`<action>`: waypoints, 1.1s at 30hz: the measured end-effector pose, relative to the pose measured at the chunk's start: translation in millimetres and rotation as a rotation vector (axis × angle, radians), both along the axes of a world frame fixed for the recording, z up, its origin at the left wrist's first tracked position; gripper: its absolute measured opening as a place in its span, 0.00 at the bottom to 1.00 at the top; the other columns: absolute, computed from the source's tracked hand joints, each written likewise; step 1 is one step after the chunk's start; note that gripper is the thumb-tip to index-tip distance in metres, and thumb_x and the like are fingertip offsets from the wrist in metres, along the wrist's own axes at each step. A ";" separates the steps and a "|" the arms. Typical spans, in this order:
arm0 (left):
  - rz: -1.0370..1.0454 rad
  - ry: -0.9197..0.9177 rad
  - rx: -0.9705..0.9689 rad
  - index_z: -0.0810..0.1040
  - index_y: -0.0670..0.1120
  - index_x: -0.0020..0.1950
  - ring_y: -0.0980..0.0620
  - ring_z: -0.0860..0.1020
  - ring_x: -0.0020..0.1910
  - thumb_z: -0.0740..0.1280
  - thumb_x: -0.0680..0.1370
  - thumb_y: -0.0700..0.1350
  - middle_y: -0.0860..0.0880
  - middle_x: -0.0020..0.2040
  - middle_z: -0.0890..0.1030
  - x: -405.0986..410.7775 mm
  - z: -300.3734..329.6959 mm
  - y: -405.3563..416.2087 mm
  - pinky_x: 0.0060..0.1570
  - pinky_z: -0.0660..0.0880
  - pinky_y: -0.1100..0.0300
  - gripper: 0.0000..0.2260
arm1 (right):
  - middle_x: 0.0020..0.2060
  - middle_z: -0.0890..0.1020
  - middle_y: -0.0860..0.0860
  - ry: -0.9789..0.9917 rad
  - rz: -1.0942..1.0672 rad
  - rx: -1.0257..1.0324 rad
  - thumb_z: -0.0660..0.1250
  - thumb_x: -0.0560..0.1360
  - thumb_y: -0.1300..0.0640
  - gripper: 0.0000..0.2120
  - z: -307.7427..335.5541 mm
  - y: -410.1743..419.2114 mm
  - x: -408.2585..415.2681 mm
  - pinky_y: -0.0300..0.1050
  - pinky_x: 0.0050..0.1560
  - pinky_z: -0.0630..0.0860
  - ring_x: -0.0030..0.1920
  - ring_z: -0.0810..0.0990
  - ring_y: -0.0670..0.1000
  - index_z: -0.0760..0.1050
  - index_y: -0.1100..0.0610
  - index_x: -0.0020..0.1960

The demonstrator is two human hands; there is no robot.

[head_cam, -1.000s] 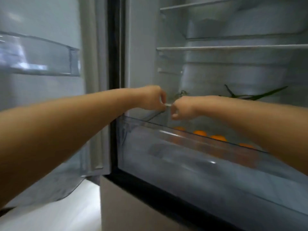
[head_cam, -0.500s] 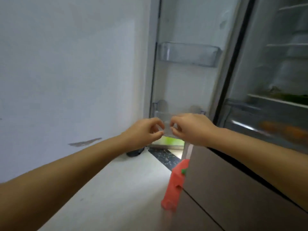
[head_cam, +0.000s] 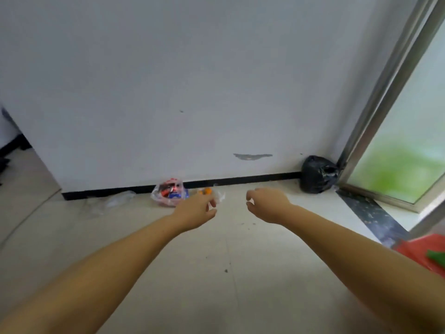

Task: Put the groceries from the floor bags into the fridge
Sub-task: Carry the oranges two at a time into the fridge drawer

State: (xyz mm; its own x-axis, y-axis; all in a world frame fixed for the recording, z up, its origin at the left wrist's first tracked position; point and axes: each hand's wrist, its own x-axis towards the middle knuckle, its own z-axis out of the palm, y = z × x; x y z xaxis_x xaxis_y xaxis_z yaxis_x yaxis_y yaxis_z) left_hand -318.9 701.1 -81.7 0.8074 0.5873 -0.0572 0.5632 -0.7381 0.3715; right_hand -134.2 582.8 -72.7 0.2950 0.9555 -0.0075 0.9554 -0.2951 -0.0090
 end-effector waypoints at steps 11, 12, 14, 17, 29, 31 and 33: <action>0.180 0.069 -0.218 0.75 0.47 0.56 0.53 0.75 0.41 0.63 0.77 0.48 0.50 0.44 0.77 67.1 -73.9 179.0 0.42 0.70 0.60 0.09 | 0.57 0.77 0.53 0.102 0.047 -0.224 0.54 0.80 0.48 0.16 -81.8 187.5 79.3 0.45 0.46 0.70 0.55 0.77 0.55 0.70 0.53 0.64; 0.190 0.084 -0.239 0.74 0.48 0.56 0.53 0.75 0.41 0.63 0.77 0.48 0.51 0.44 0.77 77.5 -76.3 194.4 0.42 0.70 0.60 0.09 | 0.57 0.77 0.53 0.116 0.038 -0.244 0.54 0.80 0.49 0.16 -84.9 205.3 92.2 0.45 0.46 0.70 0.55 0.77 0.55 0.70 0.53 0.64; 0.210 0.083 -0.263 0.74 0.48 0.57 0.52 0.75 0.42 0.62 0.77 0.49 0.51 0.44 0.76 97.2 -80.7 226.0 0.43 0.71 0.58 0.10 | 0.57 0.77 0.53 0.118 0.041 -0.282 0.54 0.80 0.49 0.17 -88.1 241.0 116.2 0.46 0.48 0.72 0.55 0.77 0.55 0.70 0.53 0.64; 0.245 0.066 -0.308 0.74 0.47 0.57 0.51 0.76 0.43 0.63 0.77 0.49 0.49 0.46 0.78 123.4 -87.4 268.4 0.46 0.74 0.56 0.11 | 0.56 0.78 0.54 0.130 0.038 -0.312 0.54 0.80 0.49 0.16 -92.8 290.1 146.2 0.48 0.50 0.74 0.54 0.77 0.55 0.70 0.54 0.64; 0.244 0.177 -0.448 0.75 0.47 0.55 0.48 0.78 0.49 0.60 0.78 0.50 0.48 0.49 0.80 225.7 -158.2 505.9 0.52 0.76 0.53 0.10 | 0.57 0.78 0.53 0.259 -0.052 -0.447 0.54 0.80 0.51 0.16 -169.6 516.1 253.6 0.46 0.52 0.75 0.54 0.78 0.54 0.69 0.54 0.64; 0.231 0.210 -0.475 0.76 0.46 0.54 0.48 0.78 0.48 0.61 0.78 0.50 0.47 0.49 0.79 245.3 -172.4 549.5 0.52 0.75 0.55 0.10 | 0.57 0.78 0.53 0.309 -0.093 -0.467 0.54 0.80 0.51 0.16 -184.8 550.5 273.1 0.46 0.54 0.75 0.54 0.78 0.53 0.70 0.54 0.64; 0.226 0.240 -0.506 0.76 0.46 0.53 0.48 0.78 0.48 0.61 0.78 0.49 0.47 0.49 0.80 266.6 -189.4 582.9 0.51 0.75 0.55 0.10 | 0.58 0.78 0.52 0.354 -0.132 -0.499 0.53 0.80 0.50 0.16 -199.5 578.0 291.0 0.47 0.55 0.75 0.55 0.78 0.53 0.70 0.53 0.64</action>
State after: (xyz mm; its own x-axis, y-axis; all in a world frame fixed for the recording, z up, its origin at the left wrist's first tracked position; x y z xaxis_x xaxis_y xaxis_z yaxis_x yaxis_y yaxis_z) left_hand -52.3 1284.1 -271.1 0.5961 0.5949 -0.5393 0.7968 -0.3554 0.4887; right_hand 156.8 1160.8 -272.2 0.3086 0.7670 -0.5626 0.8749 -0.4609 -0.1485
